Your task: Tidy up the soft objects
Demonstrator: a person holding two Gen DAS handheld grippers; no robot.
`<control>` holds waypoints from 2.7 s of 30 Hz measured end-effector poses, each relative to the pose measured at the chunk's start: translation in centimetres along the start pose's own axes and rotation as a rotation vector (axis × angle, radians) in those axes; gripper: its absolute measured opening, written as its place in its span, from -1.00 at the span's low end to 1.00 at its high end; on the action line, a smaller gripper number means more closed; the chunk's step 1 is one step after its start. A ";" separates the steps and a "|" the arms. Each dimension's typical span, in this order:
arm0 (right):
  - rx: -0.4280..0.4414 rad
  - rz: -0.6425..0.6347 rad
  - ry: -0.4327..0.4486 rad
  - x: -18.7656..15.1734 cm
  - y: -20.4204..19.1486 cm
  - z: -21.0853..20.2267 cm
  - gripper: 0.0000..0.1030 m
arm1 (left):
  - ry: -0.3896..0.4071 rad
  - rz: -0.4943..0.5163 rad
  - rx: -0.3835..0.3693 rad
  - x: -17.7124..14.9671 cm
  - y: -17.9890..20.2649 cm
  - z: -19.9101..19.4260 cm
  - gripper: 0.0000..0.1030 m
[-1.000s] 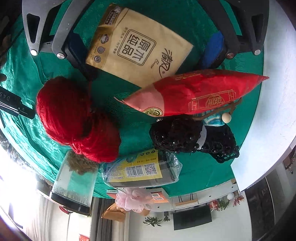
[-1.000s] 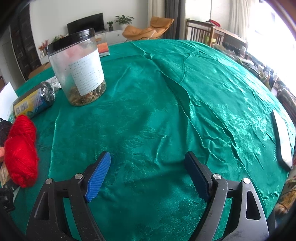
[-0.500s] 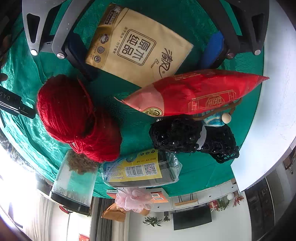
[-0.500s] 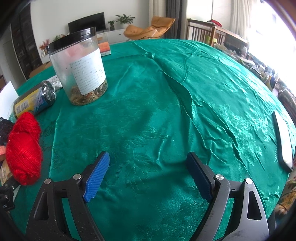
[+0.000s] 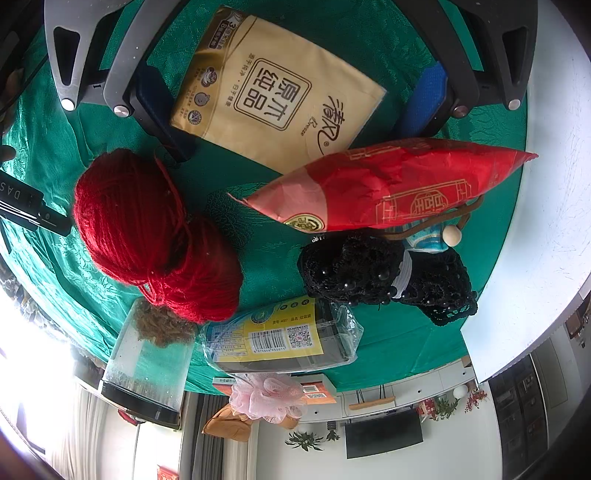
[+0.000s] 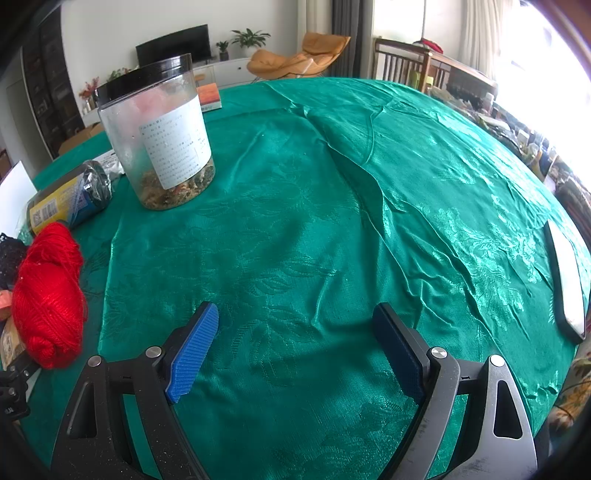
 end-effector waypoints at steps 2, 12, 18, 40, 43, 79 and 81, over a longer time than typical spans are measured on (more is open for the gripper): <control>0.000 0.000 0.000 0.0 0.0 0.0 0.71 | 0.000 0.000 0.000 0.0 0.0 0.0 1.00; 0.000 0.000 0.000 0.0 0.0 0.0 0.71 | 0.001 0.000 0.000 0.0 0.0 0.0 1.00; -0.001 0.000 0.000 0.0 0.0 0.0 0.71 | 0.001 -0.001 0.000 0.0 0.0 0.0 1.00; -0.001 0.000 0.000 0.0 0.0 0.0 0.71 | 0.002 -0.001 -0.001 0.0 0.0 0.0 1.00; -0.001 0.000 0.000 0.0 0.0 0.0 0.71 | 0.002 -0.001 -0.001 0.0 0.0 0.0 1.00; 0.644 -0.133 -0.043 1.5 -8.1 -2.7 0.70 | 0.013 0.012 -0.010 -2.6 -0.6 -1.8 1.00; 0.642 -0.206 -0.068 1.4 -10.6 -2.1 0.70 | 0.014 0.012 -0.011 -2.6 -0.6 -1.8 1.00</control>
Point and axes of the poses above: each gripper's, at about its wrist camera, not at the fingertips, and z roughly the way its jaws point, y to its right, x to its top, the point moved 1 cm from there along z, roughly the way its jaws point, and after that the axes turned 6 degrees about z, right-handed, at the moved point
